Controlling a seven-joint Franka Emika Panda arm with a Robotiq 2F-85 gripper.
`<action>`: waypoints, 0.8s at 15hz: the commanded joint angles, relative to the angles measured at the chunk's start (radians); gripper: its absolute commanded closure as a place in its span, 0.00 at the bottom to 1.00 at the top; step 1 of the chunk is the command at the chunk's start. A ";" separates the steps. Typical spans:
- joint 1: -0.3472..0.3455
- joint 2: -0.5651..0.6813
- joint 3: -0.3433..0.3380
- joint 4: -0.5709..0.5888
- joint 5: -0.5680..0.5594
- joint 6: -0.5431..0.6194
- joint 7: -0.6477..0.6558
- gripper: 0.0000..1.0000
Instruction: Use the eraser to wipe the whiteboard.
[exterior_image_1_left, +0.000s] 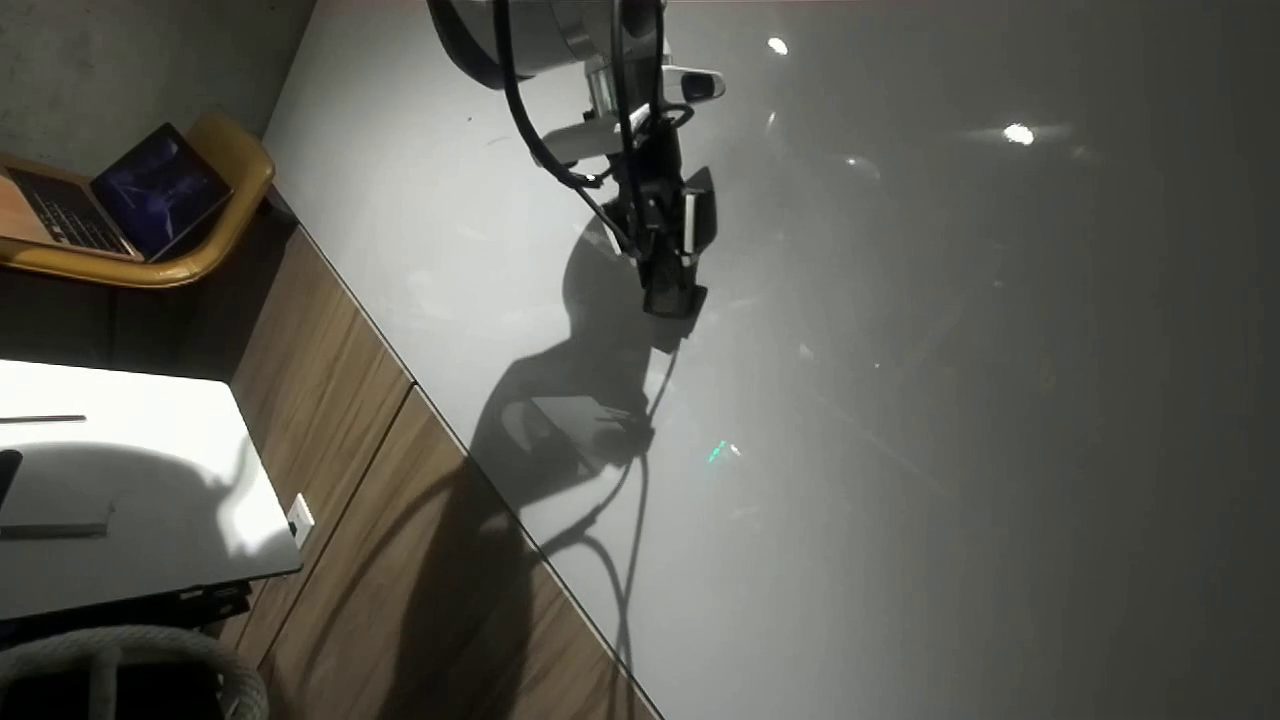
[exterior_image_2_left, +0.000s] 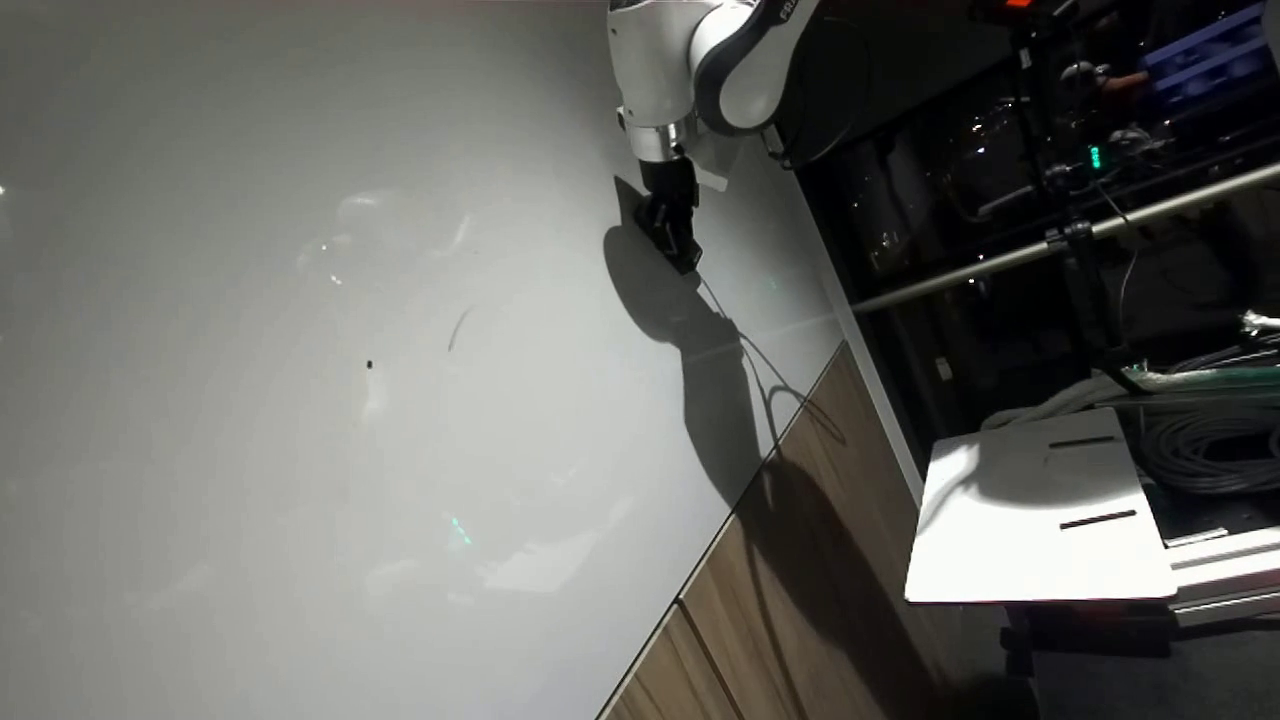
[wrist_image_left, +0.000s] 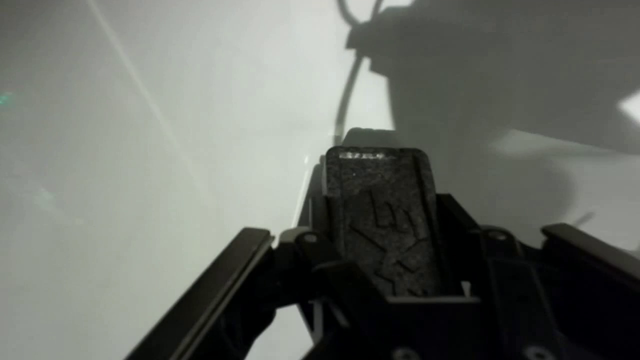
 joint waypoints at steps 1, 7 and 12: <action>0.088 -0.044 0.098 -0.025 0.150 -0.048 -0.087 0.71; 0.209 0.036 0.255 0.131 0.195 -0.193 -0.102 0.71; 0.196 0.116 0.233 0.268 0.172 -0.321 -0.154 0.71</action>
